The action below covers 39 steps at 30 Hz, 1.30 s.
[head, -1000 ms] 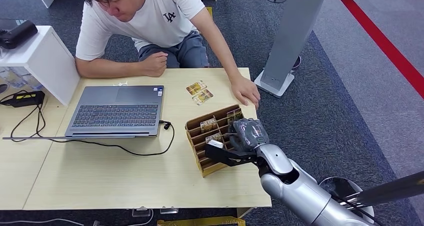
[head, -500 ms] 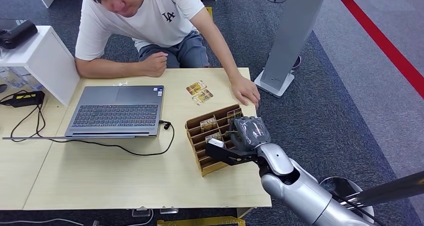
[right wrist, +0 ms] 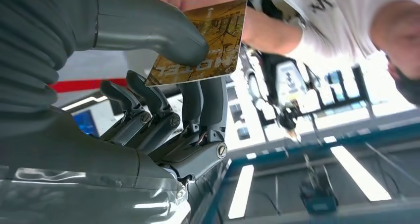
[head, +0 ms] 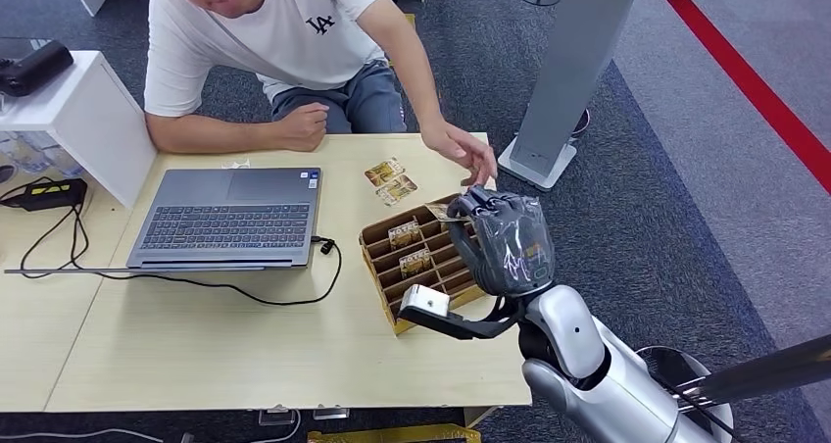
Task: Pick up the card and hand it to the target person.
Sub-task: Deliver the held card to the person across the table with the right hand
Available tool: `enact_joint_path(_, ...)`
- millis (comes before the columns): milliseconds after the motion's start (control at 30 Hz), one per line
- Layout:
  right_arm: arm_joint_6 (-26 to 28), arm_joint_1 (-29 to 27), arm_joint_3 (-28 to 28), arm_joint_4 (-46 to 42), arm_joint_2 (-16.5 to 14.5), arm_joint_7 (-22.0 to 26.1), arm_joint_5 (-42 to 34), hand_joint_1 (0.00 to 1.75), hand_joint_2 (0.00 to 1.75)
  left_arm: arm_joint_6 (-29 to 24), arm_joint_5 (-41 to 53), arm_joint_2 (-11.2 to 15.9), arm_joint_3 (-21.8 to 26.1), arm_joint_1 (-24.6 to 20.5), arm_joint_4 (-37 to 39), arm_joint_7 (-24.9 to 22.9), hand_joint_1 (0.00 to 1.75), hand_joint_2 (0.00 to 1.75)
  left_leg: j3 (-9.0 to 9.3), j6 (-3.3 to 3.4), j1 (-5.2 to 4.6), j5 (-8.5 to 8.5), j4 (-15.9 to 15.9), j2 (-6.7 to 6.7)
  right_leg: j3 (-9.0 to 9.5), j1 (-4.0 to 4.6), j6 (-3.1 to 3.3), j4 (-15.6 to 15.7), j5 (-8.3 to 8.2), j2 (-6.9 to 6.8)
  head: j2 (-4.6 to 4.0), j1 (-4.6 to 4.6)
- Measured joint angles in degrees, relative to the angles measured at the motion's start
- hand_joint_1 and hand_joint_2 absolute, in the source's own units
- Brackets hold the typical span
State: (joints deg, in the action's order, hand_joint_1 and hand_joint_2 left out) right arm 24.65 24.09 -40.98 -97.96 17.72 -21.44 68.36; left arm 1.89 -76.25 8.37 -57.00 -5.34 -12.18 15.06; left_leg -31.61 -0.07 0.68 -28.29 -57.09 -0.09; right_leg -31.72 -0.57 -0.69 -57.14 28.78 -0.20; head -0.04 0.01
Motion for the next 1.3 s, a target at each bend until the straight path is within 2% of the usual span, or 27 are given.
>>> enact_joint_path(333, 2.9, -2.3, 1.0, -2.5, -0.1, 3.4, 1.7, 1.68, 1.75, 5.4, -0.8, 0.0, 0.0, 0.0, 0.0, -0.1, 0.0, 0.0, 0.0, 0.0, 0.0, 0.0, 0.0, 0.0, 0.03, 0.0, 0.0, 0.0, 0.0, 0.0, 0.0, 0.04)
enact_joint_path(400, 3.4, -2.4, 1.1, -2.3, -0.2, 3.9, 2.3, 1.26, 1.75, 6.4, -1.0, 0.0, 0.0, 0.0, 0.0, -0.4, 0.0, 0.0, -0.01, 0.0, 0.0, 0.0, 0.0, 0.0, 0.02, 0.0, 0.0, 0.0, 0.0, -0.01, 0.0, 0.02)
enact_joint_path(433, 3.8, -2.5, 1.1, -2.1, -0.2, 4.1, 2.9, 1.0, 1.75, 6.8, -1.0, 0.0, 0.0, 0.0, 0.0, -0.4, 0.0, 0.0, -0.02, 0.0, 0.0, 0.0, 0.0, 0.0, 0.02, 0.0, 0.0, 0.0, 0.0, -0.01, 0.0, 0.01)
enact_joint_path(467, 4.2, -2.6, 1.1, -1.9, -0.2, 4.2, 3.5, 0.64, 1.75, 7.2, -1.0, 0.0, 0.0, 0.0, 0.0, -0.4, 0.0, 0.0, -0.03, 0.0, 0.0, 0.0, 0.0, 0.0, 0.01, 0.0, 0.0, 0.0, 0.0, -0.01, 0.0, 0.01)
enact_joint_path(500, 4.7, -2.7, 1.1, -1.7, -0.2, 4.4, 4.2, 0.4, 1.75, 7.6, -1.0, 0.0, 0.0, 0.0, 0.0, -0.4, 0.0, 0.0, -0.04, 0.0, 0.0, 0.0, 0.0, -0.01, 0.01, 0.0, 0.0, 0.0, 0.0, -0.02, 0.0, 0.01)
enact_joint_path(567, 5.6, -2.7, 1.1, -1.2, -0.2, 4.6, 5.7, 0.06, 1.75, 7.9, -0.8, -0.1, 0.0, 0.0, 0.0, -0.4, 0.0, 0.0, -0.05, 0.0, 0.0, 0.0, 0.0, -0.01, -0.01, 0.0, 0.0, 0.0, 0.0, -0.01, 0.0, 0.01)
enact_joint_path(600, 6.2, -2.8, 1.1, -0.9, -0.3, 4.6, 6.7, 0.0, 1.75, 7.9, -0.7, -0.1, 0.0, 0.0, 0.0, -0.4, 0.0, 0.0, -0.05, 0.0, 0.0, 0.0, 0.0, -0.01, -0.01, 0.0, 0.0, 0.0, 0.0, -0.01, 0.0, 0.01)
enact_joint_path(733, 9.5, -3.2, 1.2, -0.1, -0.3, 4.6, 11.2, 0.0, 1.75, 7.4, -0.7, -0.1, 0.0, 0.0, 0.0, 0.1, 0.0, 0.0, -0.04, 0.0, 0.0, 0.0, 0.0, 0.0, -0.01, 0.0, 0.0, 0.0, 0.0, -0.01, 0.0, 0.02)
enact_joint_path(800, 11.9, -3.6, 1.3, 0.3, -0.4, 5.2, 10.1, 0.0, 1.75, 7.0, -0.9, -0.1, 0.0, 0.0, 0.0, 0.1, 0.0, 0.0, -0.04, 0.0, 0.0, 0.0, 0.0, -0.01, 0.0, 0.0, 0.0, 0.0, 0.0, -0.01, 0.0, 0.02)
enact_joint_path(867, 13.8, -4.2, 1.7, 0.7, -0.7, 7.8, 4.2, 0.0, 1.75, 6.5, -1.1, -0.1, 0.0, 0.0, 0.0, 0.2, 0.0, 0.0, -0.04, 0.0, 0.0, 0.0, 0.0, -0.01, 0.0, 0.0, 0.0, 0.0, 0.0, -0.01, 0.0, 0.04)
enact_joint_path(933, 14.1, -4.7, 2.4, 1.6, -1.3, 13.5, -8.7, 0.0, 1.75, 6.0, -1.6, -0.1, 0.0, 0.0, 0.0, 0.2, 0.0, 0.0, -0.04, 0.0, 0.0, 0.0, 0.0, -0.01, 0.01, 0.0, 0.0, 0.0, 0.0, -0.01, 0.0, 0.03)
enact_joint_path(1033, 10.4, -5.1, 3.0, 3.7, -2.4, 22.4, -40.8, 0.0, 1.75, 5.0, -2.1, -0.1, 0.1, 0.0, 0.0, 0.2, 0.0, 0.0, -0.03, 0.0, 0.0, 0.0, 0.0, -0.01, 0.02, 0.0, 0.0, 0.0, 0.0, -0.02, 0.0, 0.0)
enact_joint_path(1067, 7.8, -5.3, 3.2, 4.4, -2.7, 24.2, -51.6, 0.0, 1.75, 4.7, -2.2, 0.0, 0.1, 0.0, 0.0, 0.1, 0.0, 0.0, -0.02, 0.0, 0.0, 0.01, 0.0, -0.01, 0.02, 0.0, 0.0, 0.0, 0.0, -0.02, 0.0, 0.01)
enact_joint_path(1133, 1.5, -5.9, 3.9, 5.7, -3.0, 26.5, -68.1, 0.0, 1.75, 4.3, -2.1, 0.0, 0.0, 0.0, 0.0, -0.1, 0.0, 0.0, -0.03, 0.0, 0.0, 0.01, 0.0, -0.01, 0.01, 0.0, 0.0, 0.0, 0.0, -0.02, 0.0, 0.03)
enact_joint_path(1200, -3.7, -6.7, 4.5, 6.7, -3.1, 28.1, -79.3, 0.0, 1.75, 4.1, -1.9, 0.0, 0.0, 0.0, 0.0, -0.1, 0.0, 0.0, -0.04, 0.0, 0.0, 0.01, 0.0, -0.01, 0.0, 0.0, 0.0, 0.0, 0.0, -0.03, 0.0, 0.02)
enact_joint_path(1300, -6.7, -7.9, 5.6, 7.8, -3.1, 29.3, -86.8, 0.0, 1.75, 3.9, -1.7, 0.1, 0.0, 0.0, 0.0, -0.1, 0.0, 0.0, -0.05, 0.0, 0.0, 0.0, 0.0, -0.01, -0.02, 0.0, 0.0, 0.0, 0.01, -0.02, 0.0, 0.01)
